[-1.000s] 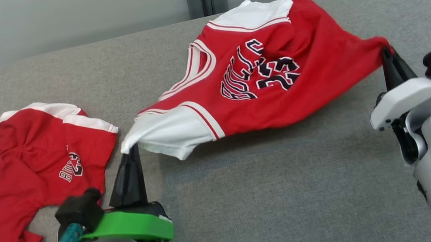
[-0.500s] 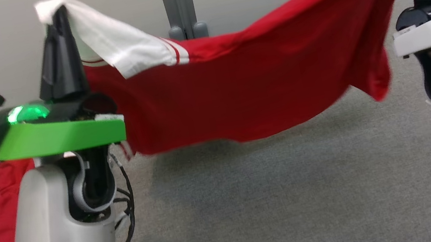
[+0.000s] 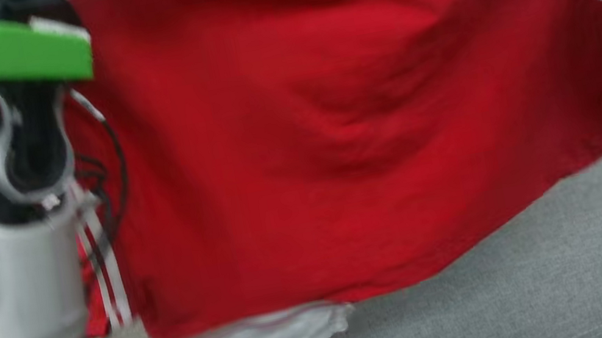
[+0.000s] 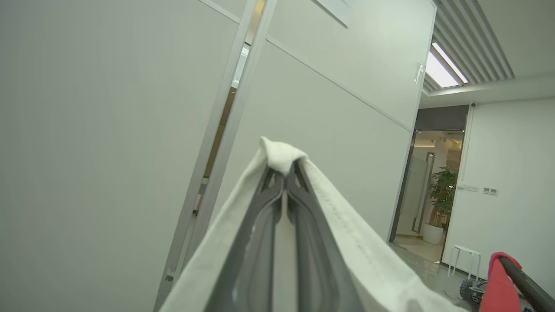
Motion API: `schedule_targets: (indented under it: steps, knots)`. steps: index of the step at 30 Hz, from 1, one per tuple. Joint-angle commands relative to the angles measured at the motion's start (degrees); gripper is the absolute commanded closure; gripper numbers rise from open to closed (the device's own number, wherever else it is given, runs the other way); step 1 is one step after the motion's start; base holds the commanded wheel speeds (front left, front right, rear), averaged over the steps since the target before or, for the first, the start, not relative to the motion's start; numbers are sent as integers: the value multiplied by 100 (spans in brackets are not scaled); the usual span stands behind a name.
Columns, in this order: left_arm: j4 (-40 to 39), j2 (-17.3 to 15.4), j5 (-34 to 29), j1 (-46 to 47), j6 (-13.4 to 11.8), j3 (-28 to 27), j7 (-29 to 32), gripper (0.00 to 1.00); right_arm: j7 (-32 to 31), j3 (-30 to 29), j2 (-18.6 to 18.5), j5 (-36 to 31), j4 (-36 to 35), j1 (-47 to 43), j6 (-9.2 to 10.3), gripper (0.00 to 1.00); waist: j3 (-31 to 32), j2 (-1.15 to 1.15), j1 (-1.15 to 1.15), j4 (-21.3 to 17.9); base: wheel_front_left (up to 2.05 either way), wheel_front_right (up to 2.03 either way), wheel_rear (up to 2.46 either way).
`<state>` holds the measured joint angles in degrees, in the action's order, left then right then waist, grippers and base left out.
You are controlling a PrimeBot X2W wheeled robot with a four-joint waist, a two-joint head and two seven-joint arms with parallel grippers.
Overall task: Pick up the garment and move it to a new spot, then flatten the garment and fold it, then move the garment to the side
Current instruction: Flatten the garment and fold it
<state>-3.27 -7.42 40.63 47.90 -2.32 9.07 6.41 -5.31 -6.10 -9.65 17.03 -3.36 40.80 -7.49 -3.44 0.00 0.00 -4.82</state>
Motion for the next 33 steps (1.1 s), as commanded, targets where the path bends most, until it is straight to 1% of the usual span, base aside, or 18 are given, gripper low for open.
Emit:
schedule_targets:
  steps: [1,3,5,6,7,8,11,14,16,18,20,22,24,28,33]
  knots:
    - [226,-170,-88,406,14,-42,87,100,-54,39,41,41,188,307,0,100,-726,0,0,-115,0,0,0]
    - [656,-431,-366,907,170,111,197,100,-64,117,50,30,596,803,-1,100,-1116,0,0,-170,0,0,0]
    - [1148,-501,-452,1468,248,160,284,100,56,221,-35,-119,1068,1406,-1,100,-1530,0,0,-200,0,0,0]
    - [1418,-603,-590,1849,324,204,253,100,140,226,-26,-164,1399,1763,0,100,-1751,0,0,-200,0,0,0]
    - [1644,-668,-674,2156,350,212,223,100,201,241,-18,-206,1654,2060,-1,100,-1921,0,0,-198,0,0,0]
    - [1970,-696,-739,2523,395,220,171,100,320,283,-5,-254,2009,2469,-1,100,-2118,0,0,-196,0,0,0]
    - [2771,-706,-886,3448,484,212,-84,100,773,390,-97,-519,2904,3434,-1,100,-2527,0,0,-174,0,0,0]
    - [3582,-637,-1046,4265,549,212,-574,100,1429,223,-138,-792,3816,4242,2,100,-2751,0,0,-103,0,0,0]
    - [4050,-582,-1100,4662,584,191,-932,100,1789,169,-175,-969,4279,4632,2,100,-2825,0,0,-53,0,0,0]
    - [4428,-516,-1127,4941,641,210,-1250,100,1971,73,-184,-1078,4608,4882,2,100,-2885,0,0,-4,0,0,0]
    - [4789,-457,-1113,5061,697,230,-1492,100,2040,-74,-121,-1103,4837,4940,3,100,-2914,0,0,35,0,0,0]
    - [5096,-386,-1053,5128,753,231,-1691,100,2061,-129,-17,-1041,4736,4854,2,100,-2962,0,0,74,0,0,0]
    - [5323,-333,-1021,5035,828,273,-1837,100,2050,-59,20,-1033,4607,4529,2,100,-3005,0,0,113,0,0,0]
    - [5620,-208,-1002,4618,934,460,-2042,100,2051,-47,43,-906,4409,3899,2,100,-3047,0,0,201,0,0,0]
    - [5687,-140,-1120,3779,979,808,-2161,100,2053,134,64,-674,4470,2944,2,100,-2896,0,0,308,0,0,0]
